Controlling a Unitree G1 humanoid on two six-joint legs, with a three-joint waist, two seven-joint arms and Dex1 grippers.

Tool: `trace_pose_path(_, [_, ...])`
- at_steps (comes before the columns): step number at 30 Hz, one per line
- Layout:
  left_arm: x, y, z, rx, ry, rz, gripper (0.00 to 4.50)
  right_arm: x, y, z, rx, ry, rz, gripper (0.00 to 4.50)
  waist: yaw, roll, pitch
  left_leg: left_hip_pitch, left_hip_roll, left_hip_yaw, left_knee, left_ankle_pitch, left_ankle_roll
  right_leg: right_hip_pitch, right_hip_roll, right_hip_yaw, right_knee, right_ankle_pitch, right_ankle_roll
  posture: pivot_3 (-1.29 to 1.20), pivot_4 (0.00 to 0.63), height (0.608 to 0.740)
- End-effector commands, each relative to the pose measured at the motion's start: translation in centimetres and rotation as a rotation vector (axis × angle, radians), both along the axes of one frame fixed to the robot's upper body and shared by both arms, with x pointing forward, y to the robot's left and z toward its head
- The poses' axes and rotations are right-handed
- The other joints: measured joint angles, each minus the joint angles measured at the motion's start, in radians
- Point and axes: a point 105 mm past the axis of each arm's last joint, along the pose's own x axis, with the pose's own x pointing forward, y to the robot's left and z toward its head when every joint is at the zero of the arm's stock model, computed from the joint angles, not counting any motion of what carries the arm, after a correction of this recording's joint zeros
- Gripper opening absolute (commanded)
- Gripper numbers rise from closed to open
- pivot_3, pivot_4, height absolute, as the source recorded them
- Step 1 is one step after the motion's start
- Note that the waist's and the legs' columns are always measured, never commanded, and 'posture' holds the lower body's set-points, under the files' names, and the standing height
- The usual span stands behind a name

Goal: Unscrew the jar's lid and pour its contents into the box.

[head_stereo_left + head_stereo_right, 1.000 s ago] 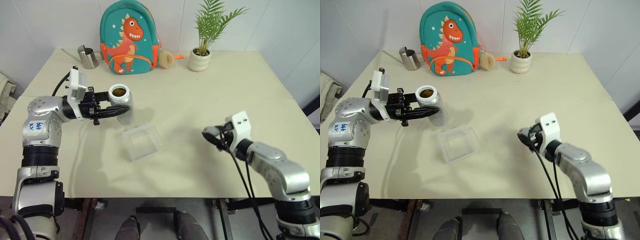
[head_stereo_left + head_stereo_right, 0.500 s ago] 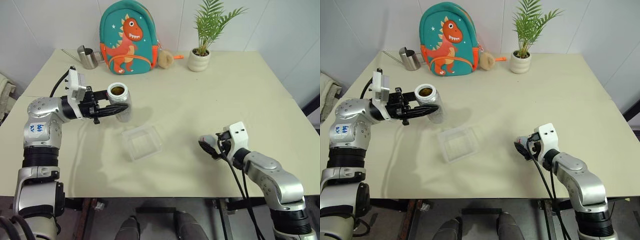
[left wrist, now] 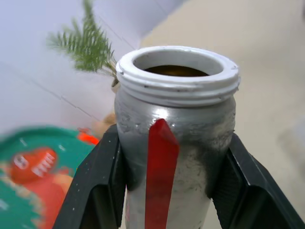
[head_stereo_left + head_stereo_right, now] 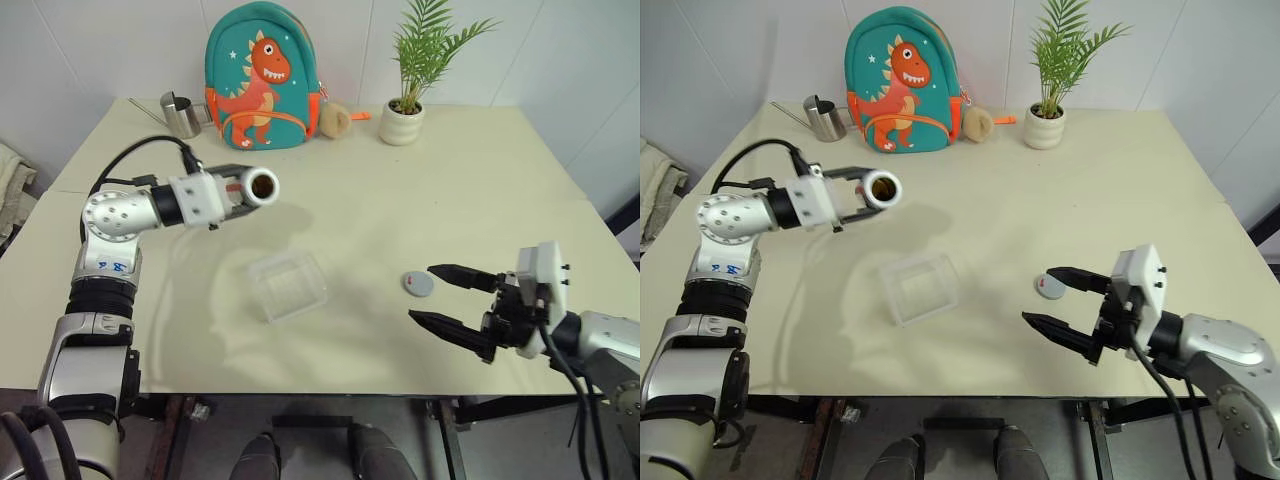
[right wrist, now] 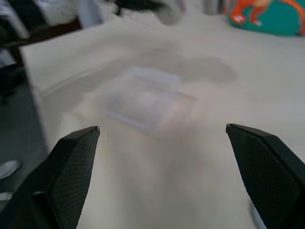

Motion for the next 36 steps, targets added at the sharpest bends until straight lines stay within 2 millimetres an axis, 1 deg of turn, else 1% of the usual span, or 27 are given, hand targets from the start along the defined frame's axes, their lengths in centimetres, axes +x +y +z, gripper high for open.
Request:
trace_pose_path(1, [-0.9, -1.3, 0.9, 0.207, -0.250, -0.068, 1.93, -0.8, -0.8, 1.0, -0.014, -0.043, 0.049, 4.47, 0.001, 0.000, 0.000, 0.000, 0.000, 0.000, 0.000, 0.000, 0.000, 0.000, 0.000, 0.000, -0.001, 0.000, 0.000, 0.00, 0.150, 0.740])
trace_pose_path(2, [-1.4, -2.0, 0.5, 0.299, -0.321, -0.107, 1.93, -0.7, -1.2, 1.0, -0.027, -0.039, 0.042, 4.47, 0.002, 0.000, 0.000, 0.000, 0.000, 0.000, 0.000, 0.000, 0.000, 0.001, 0.000, 0.000, -0.002, 0.001, 0.001, 0.00, 0.150, 0.740])
trace_pose_path(4, [-2.1, -3.1, 0.4, 0.355, -0.394, -0.182, 1.93, -0.4, -1.6, 1.0, -0.045, -0.038, 0.037, 4.47, 0.005, 0.000, 0.000, 0.000, 0.000, 0.001, 0.001, 0.000, 0.000, 0.001, 0.000, 0.001, -0.003, 0.001, 0.001, 0.00, 0.150, 0.740])
trace_pose_path(7, [-2.6, -3.3, 0.5, 0.452, -0.482, -0.227, 1.93, -0.2, -1.9, 1.2, -0.047, -0.043, 0.038, 4.47, 0.010, 0.000, 0.000, 0.000, 0.000, 0.002, 0.001, 0.000, 0.000, 0.001, 0.000, 0.001, -0.002, 0.002, 0.001, 0.00, 0.150, 0.740])
trace_pose_path(11, [-2.6, -3.5, 1.0, 0.568, -0.623, -0.232, 1.93, 0.0, -2.3, 1.4, -0.055, -0.049, 0.033, 4.47, 0.011, 0.000, 0.000, 0.000, 0.000, 0.002, 0.000, 0.000, 0.000, 0.000, 0.000, 0.001, -0.002, 0.001, 0.001, 0.00, 0.150, 0.740])
trace_pose_path(14, [-2.2, -4.1, 0.6, 0.676, -0.782, -0.237, 1.93, 0.4, -2.3, 1.4, -0.050, -0.062, 0.018, 4.47, 0.016, -0.001, 0.000, 0.000, 0.000, 0.001, 0.001, 0.000, 0.000, 0.000, 0.000, 0.001, -0.002, 0.001, 0.002, 0.00, 0.150, 0.740])
trace_pose_path(16, [-1.7, -4.8, 0.4, 0.741, -0.943, -0.250, 1.93, 0.6, -2.1, 1.4, -0.045, -0.067, 0.018, 4.47, 0.018, -0.001, 0.000, 0.000, -0.001, 0.002, 0.001, 0.000, 0.000, 0.001, -0.001, 0.001, -0.002, 0.002, 0.003, 0.00, 0.150, 0.740])
trace_pose_path(18, [-2.2, -5.9, 0.0, 0.760, -1.137, -0.320, 1.93, 0.8, -1.9, 1.4, -0.042, -0.074, 0.018, 4.47, 0.018, -0.001, 0.000, 0.000, -0.001, 0.002, 0.002, 0.000, 0.000, 0.001, -0.001, 0.001, -0.002, 0.002, 0.003, 0.00, 0.150, 0.740])
trace_pose_path(21, [-3.0, -6.6, -1.3, 0.757, -1.279, -0.422, 1.93, 1.1, -1.7, 1.4, -0.039, -0.078, 0.019, 4.47, 0.018, -0.001, 0.000, -0.001, -0.001, 0.002, 0.002, 0.000, 0.000, 0.001, -0.001, 0.001, -0.002, 0.002, 0.004, 0.00, 0.150, 0.740])
trace_pose_path(23, [-2.8, -6.6, -2.0, 0.766, -1.313, -0.452, 1.93, 1.2, -1.5, 1.3, -0.039, -0.079, 0.021, 4.47, 0.016, -0.001, 0.000, -0.001, -0.001, 0.002, 0.001, 0.000, 0.000, 0.000, -0.001, 0.001, -0.002, 0.002, 0.004, 0.00, 0.150, 0.740])
trace_pose_path(26, [-2.6, -6.8, -1.2, 0.730, -1.417, -0.428, 1.93, 1.3, -1.3, 1.4, -0.030, -0.088, 0.015, 4.47, 0.016, -0.002, 0.001, -0.001, -0.001, 0.002, 0.001, 0.000, 0.000, -0.001, -0.001, 0.001, 0.000, 0.002, 0.003, 0.00, 0.150, 0.740])
trace_pose_path(28, [-2.7, -6.6, -1.5, 0.747, -1.456, -0.451, 1.93, 1.3, -1.3, 1.3, -0.028, -0.089, 0.014, 4.47, 0.017, -0.002, 0.001, -0.001, -0.001, 0.002, 0.001, 0.000, 0.000, -0.001, -0.001, 0.001, 0.000, 0.002, 0.003, 0.00, 0.150, 0.740])
trace_pose_path(34, [-2.8, -6.7, -1.3, 0.715, -1.453, -0.441, 1.93, 1.3, -1.5, 1.4, -0.024, -0.096, -0.003, 4.47, 0.018, -0.002, 0.001, -0.001, -0.001, 0.002, 0.001, 0.000, 0.000, -0.001, -0.001, 0.001, 0.000, 0.002, 0.003, 0.00, 0.150, 0.740])
trace_pose_path(36, [-2.5, -6.6, -1.1, 0.672, -1.378, -0.407, 1.93, 1.4, -1.5, 1.4, -0.025, -0.099, -0.005, 4.47, 0.018, -0.002, 0.001, -0.001, -0.001, 0.002, 0.001, 0.000, 0.000, -0.001, -0.001, 0.001, 0.000, 0.002, 0.003, 0.00, 0.150, 0.740])
